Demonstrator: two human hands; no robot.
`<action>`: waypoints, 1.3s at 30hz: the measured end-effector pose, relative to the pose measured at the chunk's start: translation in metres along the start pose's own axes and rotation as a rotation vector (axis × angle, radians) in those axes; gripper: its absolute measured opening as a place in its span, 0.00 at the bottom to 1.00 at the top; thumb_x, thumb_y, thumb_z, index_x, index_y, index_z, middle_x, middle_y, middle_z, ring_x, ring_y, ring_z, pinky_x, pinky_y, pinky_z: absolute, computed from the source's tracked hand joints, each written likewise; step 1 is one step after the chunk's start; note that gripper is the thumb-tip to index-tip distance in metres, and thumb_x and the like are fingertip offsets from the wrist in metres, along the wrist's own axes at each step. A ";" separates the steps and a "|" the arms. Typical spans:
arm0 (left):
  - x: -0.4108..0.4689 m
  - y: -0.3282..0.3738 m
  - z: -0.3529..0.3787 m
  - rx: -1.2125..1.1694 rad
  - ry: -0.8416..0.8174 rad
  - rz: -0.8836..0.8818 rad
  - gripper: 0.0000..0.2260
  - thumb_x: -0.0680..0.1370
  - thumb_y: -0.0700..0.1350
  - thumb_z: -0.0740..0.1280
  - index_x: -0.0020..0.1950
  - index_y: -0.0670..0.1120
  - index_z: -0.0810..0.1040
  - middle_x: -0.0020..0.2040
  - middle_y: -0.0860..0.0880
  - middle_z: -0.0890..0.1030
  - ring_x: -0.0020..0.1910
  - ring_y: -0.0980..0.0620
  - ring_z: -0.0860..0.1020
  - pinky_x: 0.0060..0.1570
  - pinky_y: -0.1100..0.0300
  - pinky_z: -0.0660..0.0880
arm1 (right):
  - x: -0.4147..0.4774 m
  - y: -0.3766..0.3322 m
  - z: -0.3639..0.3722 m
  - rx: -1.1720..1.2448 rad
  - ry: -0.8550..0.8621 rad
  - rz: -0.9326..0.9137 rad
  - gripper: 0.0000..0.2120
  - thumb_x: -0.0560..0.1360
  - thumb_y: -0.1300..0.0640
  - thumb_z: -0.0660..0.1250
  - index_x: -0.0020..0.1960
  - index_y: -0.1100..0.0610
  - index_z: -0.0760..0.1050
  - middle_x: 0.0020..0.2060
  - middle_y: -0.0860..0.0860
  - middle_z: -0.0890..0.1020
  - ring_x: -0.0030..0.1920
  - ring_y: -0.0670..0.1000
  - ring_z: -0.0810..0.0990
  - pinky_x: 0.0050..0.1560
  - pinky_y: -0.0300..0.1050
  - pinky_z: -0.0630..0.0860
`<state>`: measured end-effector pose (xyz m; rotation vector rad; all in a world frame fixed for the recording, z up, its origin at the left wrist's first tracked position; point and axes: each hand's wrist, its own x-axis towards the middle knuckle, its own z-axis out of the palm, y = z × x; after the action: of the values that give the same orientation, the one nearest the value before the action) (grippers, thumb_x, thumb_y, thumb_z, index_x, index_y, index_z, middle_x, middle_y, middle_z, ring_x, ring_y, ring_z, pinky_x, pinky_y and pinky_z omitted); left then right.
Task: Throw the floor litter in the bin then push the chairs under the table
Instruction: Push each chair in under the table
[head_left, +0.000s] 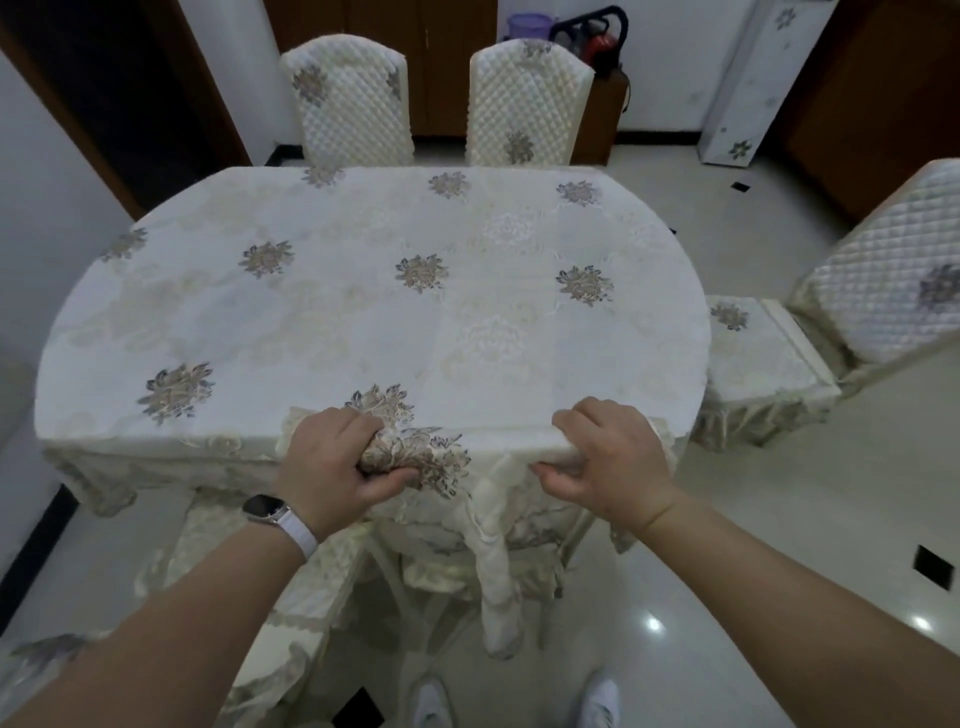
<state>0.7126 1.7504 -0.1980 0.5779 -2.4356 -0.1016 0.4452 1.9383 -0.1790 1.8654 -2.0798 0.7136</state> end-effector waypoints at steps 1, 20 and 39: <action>0.000 0.001 0.003 0.006 0.008 -0.001 0.30 0.75 0.69 0.62 0.45 0.40 0.79 0.35 0.45 0.77 0.34 0.44 0.75 0.35 0.53 0.71 | 0.000 0.003 -0.001 -0.002 0.001 -0.006 0.21 0.66 0.39 0.67 0.42 0.58 0.78 0.33 0.52 0.75 0.31 0.56 0.73 0.32 0.48 0.71; -0.004 -0.030 -0.001 0.022 -0.103 0.071 0.32 0.76 0.70 0.59 0.42 0.39 0.76 0.36 0.44 0.76 0.35 0.45 0.74 0.38 0.52 0.69 | -0.011 -0.023 0.016 -0.040 0.053 0.026 0.21 0.68 0.39 0.67 0.41 0.59 0.77 0.33 0.54 0.74 0.32 0.56 0.73 0.34 0.48 0.71; -0.007 0.007 0.031 0.065 -0.076 -0.008 0.32 0.77 0.71 0.56 0.43 0.41 0.76 0.37 0.46 0.75 0.37 0.46 0.72 0.41 0.53 0.65 | -0.010 0.039 0.029 -0.059 -0.034 -0.058 0.23 0.67 0.39 0.66 0.42 0.60 0.79 0.35 0.54 0.77 0.34 0.57 0.75 0.37 0.47 0.69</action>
<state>0.6963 1.7582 -0.2258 0.6233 -2.5185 -0.0493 0.4126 1.9342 -0.2156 1.9105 -2.0348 0.6040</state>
